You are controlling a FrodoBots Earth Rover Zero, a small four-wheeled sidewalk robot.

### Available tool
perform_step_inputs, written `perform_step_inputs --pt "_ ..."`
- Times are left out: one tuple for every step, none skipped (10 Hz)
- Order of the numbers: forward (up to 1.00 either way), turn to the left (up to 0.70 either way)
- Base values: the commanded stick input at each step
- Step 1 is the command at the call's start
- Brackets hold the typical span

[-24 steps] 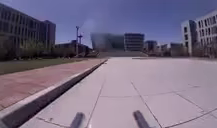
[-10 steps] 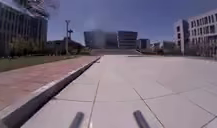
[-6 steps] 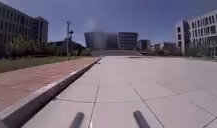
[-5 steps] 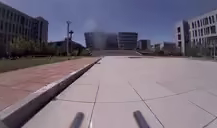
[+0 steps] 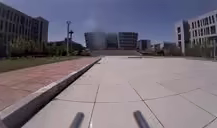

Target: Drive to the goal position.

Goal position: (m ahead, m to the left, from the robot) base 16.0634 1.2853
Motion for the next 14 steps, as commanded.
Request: perform_step_inputs --pt "0.11 0.00" --pt "0.23 -0.41" --pt "1.00 -0.27" --pt "1.00 -0.27" --pt "1.00 -0.27" --pt "1.00 -0.27" --pt "1.00 -0.27" --pt "1.00 -0.27" --pt "1.00 -0.22" --pt "1.00 -0.01" --pt "1.00 0.00" --pt "0.00 0.00" --pt "0.00 0.00" --pt "0.00 0.00"
